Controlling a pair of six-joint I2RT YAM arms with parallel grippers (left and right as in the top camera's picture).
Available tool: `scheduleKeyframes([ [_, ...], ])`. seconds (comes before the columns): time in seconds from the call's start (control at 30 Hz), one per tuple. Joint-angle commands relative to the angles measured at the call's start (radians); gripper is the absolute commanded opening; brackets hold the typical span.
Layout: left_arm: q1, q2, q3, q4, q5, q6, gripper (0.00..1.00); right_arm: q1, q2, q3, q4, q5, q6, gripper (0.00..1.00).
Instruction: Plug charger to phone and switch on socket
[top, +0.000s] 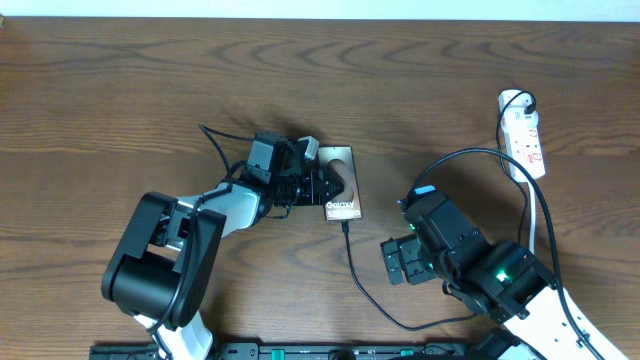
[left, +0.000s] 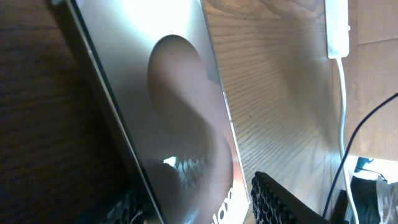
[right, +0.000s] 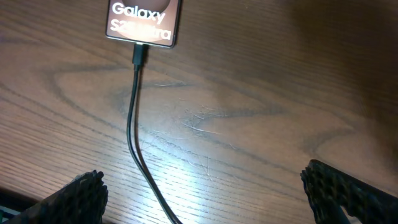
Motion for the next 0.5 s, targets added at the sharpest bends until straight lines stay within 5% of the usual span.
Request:
scheduleKeyframes([
  [0.0,0.007,0.050,-0.038,-0.048,-0.181,0.017,0.55,-0.005,0.001,-0.005,0.002,0.012,0.014,0.99],
  [0.47,0.007,0.050,-0.038,-0.066,-0.208,0.013,0.55,-0.005,0.001,-0.005,0.007,0.012,0.013,0.99],
])
